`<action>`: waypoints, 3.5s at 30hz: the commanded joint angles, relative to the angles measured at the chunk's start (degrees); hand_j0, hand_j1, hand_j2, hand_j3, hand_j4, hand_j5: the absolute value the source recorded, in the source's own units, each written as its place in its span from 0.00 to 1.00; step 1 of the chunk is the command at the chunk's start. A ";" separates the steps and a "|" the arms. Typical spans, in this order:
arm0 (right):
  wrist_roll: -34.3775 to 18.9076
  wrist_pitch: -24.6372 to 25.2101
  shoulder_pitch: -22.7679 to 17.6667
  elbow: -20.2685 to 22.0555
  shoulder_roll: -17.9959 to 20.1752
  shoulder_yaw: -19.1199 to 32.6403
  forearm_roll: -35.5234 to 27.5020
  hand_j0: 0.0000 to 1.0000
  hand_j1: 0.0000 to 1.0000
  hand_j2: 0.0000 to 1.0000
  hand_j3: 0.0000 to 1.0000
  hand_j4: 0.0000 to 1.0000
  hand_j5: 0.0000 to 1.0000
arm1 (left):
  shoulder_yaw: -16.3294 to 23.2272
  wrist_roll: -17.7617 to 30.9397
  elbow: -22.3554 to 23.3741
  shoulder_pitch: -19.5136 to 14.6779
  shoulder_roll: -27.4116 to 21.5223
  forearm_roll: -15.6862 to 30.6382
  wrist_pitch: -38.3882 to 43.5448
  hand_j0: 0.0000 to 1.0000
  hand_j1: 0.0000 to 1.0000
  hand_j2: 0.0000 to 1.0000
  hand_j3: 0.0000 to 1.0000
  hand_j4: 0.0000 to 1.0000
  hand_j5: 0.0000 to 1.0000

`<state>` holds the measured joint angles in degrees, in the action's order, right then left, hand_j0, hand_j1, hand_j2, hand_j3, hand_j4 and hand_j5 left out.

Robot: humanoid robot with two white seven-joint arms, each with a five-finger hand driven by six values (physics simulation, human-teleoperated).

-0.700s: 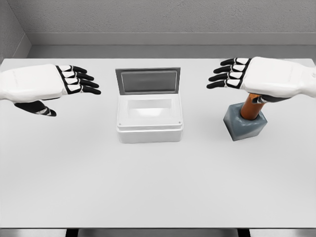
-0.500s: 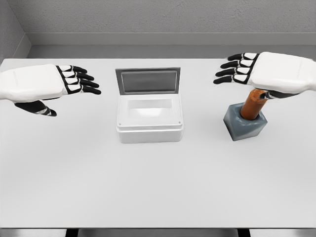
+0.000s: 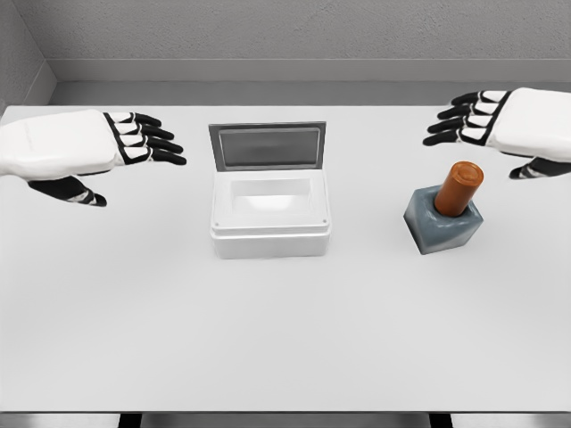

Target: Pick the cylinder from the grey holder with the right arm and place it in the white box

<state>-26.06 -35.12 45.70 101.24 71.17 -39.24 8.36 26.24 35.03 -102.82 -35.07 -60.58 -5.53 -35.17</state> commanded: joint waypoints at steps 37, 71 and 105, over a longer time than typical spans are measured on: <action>-5.75 0.12 -0.35 -0.08 -1.39 1.18 0.08 1.00 1.00 1.00 1.00 1.00 1.00 | 0.04 -0.03 -0.36 -2.73 -0.07 4.65 0.17 1.00 1.00 1.00 1.00 1.00 1.00; -6.10 0.12 -1.14 -1.05 -2.53 1.27 0.43 1.00 1.00 1.00 1.00 1.00 1.00 | -0.05 -0.03 -0.36 -3.96 -0.24 4.65 0.17 1.00 1.00 1.00 1.00 1.00 1.00; -8.94 0.12 0.35 -10.10 -13.69 -4.44 17.57 1.00 1.00 1.00 1.00 1.00 1.00 | 0.04 -0.03 -0.36 -3.87 -0.16 4.39 0.17 1.00 1.00 1.00 1.00 1.00 1.00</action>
<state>-35.02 -35.14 46.05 91.19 57.58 -43.61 25.93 26.30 35.03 -103.19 -38.94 -60.69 -1.44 -35.17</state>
